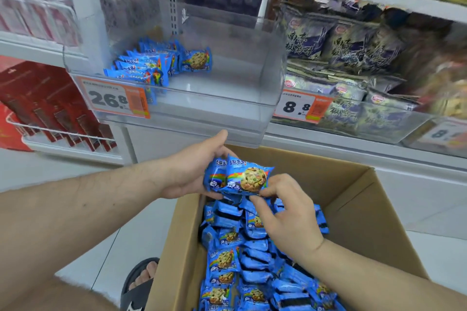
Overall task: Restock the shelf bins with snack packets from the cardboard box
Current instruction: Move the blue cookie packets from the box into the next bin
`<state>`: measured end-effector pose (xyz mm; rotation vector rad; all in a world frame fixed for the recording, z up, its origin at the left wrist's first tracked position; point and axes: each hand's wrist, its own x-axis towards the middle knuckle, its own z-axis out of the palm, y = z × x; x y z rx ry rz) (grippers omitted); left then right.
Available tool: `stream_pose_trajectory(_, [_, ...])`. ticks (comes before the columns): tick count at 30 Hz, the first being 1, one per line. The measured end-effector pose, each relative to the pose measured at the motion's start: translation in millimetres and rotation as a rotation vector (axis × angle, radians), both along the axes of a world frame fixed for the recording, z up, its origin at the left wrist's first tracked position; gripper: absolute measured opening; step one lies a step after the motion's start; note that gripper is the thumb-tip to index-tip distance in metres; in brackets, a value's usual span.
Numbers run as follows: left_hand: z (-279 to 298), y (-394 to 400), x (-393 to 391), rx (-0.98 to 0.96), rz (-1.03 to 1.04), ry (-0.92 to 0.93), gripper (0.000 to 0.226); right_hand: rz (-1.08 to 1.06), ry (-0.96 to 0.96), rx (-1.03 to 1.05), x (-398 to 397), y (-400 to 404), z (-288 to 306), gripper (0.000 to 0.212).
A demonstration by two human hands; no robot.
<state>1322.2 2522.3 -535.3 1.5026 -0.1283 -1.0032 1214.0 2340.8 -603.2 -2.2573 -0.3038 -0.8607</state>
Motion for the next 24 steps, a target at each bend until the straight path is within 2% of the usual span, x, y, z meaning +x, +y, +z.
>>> stream_pose_trajectory(2, [11.6,-0.9,-6.9,-0.079,-0.013,-0.011,0.050,-0.003,0.008,-0.002,5.1,8.2,8.4,0.017])
stream_pose_trajectory(4, [18.9,0.2,-11.5,-0.095,-0.036,-0.151,0.026,0.002,0.020,-0.005,8.6,13.0,20.4,0.017])
stream_pose_trajectory(7, [27.2,8.3,-9.2,-0.047,-0.024,-0.386,0.050,0.045,0.061,-0.005,10.7,16.7,49.4,0.021])
stream_pose_trajectory(13, [58.9,37.4,-1.1,-0.131,-0.032,-0.655,0.048,-0.004,0.189,-0.053,33.7,30.0,124.7,0.052])
stream_pose_trajectory(16, [72.5,43.8,0.1,-0.145,-0.028,-0.769,0.051,0.084,0.408,-0.192,56.2,41.3,155.6,0.072])
stream_pose_trajectory(19, [78.1,51.6,9.6,-0.191,0.042,-0.901,0.069,0.202,0.584,-0.262,83.7,50.9,178.5,0.068])
stream_pose_trajectory(21, [76.4,57.3,19.5,-0.113,0.165,-1.020,0.084,0.222,0.570,-0.310,99.4,58.7,189.6,0.063])
stream_pose_trajectory(24, [71.5,59.6,31.8,0.039,0.422,-1.143,0.084,0.214,0.521,-0.354,123.0,65.5,207.3,0.041])
